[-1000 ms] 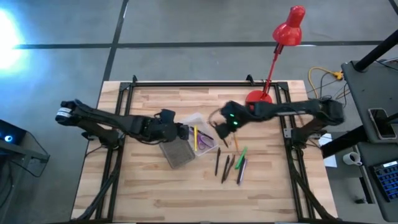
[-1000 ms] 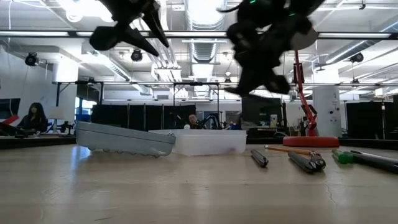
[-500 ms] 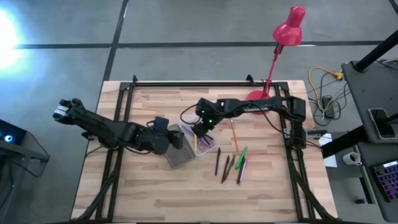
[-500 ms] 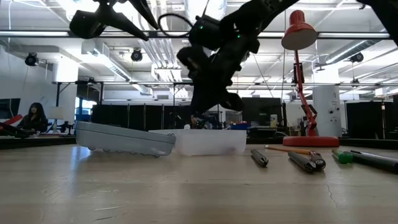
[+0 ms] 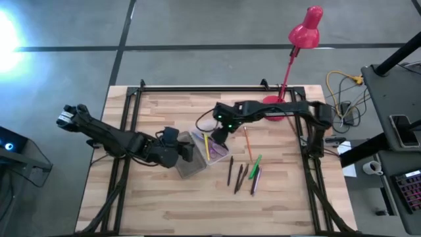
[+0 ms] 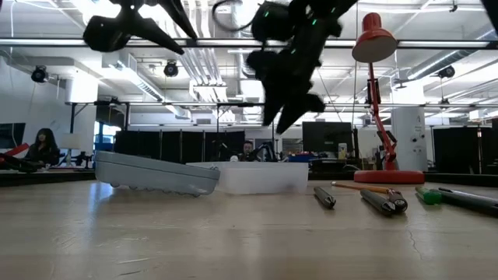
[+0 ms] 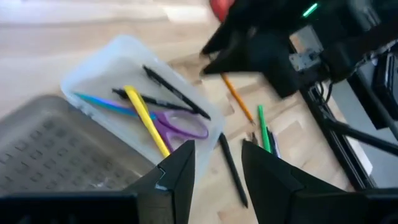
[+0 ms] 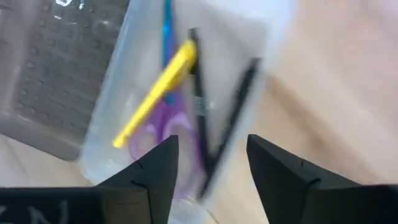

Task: Pick & place school supplies into a supply box
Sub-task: Put the yellow pencil into the gray supply box

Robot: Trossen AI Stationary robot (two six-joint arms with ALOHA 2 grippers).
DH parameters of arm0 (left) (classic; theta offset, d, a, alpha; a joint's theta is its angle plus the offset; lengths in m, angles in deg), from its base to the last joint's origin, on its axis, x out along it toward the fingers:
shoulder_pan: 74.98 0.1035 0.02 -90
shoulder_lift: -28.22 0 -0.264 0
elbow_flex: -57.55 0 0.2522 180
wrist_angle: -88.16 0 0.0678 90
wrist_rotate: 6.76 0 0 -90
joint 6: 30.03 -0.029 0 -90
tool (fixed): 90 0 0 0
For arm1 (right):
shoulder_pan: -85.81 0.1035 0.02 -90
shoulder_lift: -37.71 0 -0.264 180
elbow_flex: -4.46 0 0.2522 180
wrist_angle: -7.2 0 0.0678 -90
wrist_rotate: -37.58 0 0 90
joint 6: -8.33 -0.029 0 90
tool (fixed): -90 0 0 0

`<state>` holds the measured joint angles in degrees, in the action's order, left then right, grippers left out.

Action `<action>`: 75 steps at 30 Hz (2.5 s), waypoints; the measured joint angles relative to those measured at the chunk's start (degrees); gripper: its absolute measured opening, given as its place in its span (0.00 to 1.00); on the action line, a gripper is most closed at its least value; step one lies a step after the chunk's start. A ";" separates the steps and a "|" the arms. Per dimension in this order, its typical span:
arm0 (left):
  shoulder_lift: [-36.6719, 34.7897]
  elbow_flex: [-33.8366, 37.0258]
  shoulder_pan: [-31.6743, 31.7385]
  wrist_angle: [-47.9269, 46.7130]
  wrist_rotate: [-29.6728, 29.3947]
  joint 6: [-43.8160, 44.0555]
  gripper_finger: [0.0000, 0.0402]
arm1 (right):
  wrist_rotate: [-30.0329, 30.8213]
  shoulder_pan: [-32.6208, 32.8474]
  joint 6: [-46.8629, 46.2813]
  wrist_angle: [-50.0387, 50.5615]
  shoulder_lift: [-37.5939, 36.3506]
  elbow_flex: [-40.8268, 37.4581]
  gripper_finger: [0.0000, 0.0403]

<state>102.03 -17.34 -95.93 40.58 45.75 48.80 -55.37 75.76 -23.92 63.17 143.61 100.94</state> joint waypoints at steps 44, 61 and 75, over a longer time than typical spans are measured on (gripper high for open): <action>54.07 -46.48 3.21 -7.92 17.76 9.87 0.39 | 10.54 18.94 -22.70 11.59 -57.08 -47.29 0.48; 58.43 -44.69 6.49 -5.81 19.26 4.28 0.30 | 12.12 18.93 -28.33 11.34 -57.02 -47.39 0.48; 58.57 -44.47 8.17 -8.42 23.53 0.12 0.11 | 12.06 18.93 -32.09 11.38 -56.67 -48.04 0.48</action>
<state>160.60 -61.81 -87.75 32.16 69.28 48.93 -43.31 94.70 -56.01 74.55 86.94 52.91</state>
